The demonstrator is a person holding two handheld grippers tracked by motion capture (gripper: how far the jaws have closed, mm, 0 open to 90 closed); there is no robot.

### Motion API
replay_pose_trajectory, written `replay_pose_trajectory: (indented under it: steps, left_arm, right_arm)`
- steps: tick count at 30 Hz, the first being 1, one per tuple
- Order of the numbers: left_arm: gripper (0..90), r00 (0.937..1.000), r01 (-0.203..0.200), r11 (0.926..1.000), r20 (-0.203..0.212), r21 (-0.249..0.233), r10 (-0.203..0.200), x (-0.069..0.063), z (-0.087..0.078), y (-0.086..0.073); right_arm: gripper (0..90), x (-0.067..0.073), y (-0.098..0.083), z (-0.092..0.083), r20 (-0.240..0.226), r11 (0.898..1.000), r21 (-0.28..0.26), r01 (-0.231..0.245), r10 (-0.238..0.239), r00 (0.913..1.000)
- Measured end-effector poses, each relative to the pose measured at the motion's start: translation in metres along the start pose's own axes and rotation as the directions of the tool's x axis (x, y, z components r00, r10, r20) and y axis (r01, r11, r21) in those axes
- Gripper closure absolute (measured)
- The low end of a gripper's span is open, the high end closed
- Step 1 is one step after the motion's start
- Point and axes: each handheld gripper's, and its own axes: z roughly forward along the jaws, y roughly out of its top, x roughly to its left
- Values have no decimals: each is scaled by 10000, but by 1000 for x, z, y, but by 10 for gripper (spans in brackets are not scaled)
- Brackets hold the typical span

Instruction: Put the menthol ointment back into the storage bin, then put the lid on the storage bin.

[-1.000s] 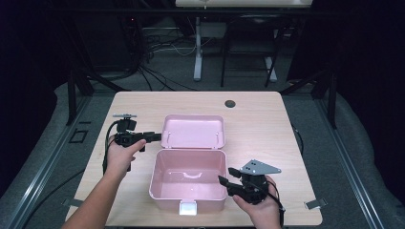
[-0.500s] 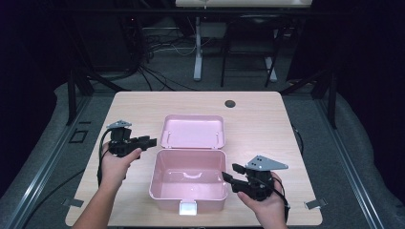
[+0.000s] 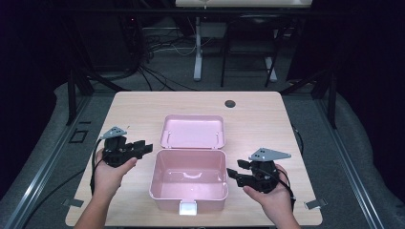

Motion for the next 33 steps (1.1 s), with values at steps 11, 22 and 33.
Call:
replay_pose_trajectory:
  steps: [11,22,33]
  left_arm:
    - [542,9994,64,9996,327,284,-74,1,-10,-6]
    - [458,9996,-230,9985,192,499,221,-2,-13,-10]
    - [457,9989,-446,9973,-109,577,453,-2,-18,-8]
  right_arm:
    - [444,-9,14,-3,333,9980,573,262,-281,9990]
    - [431,-20,28,4,910,9844,1618,686,-840,9923]
    - [431,-41,38,17,1090,9574,2851,458,-798,9908]
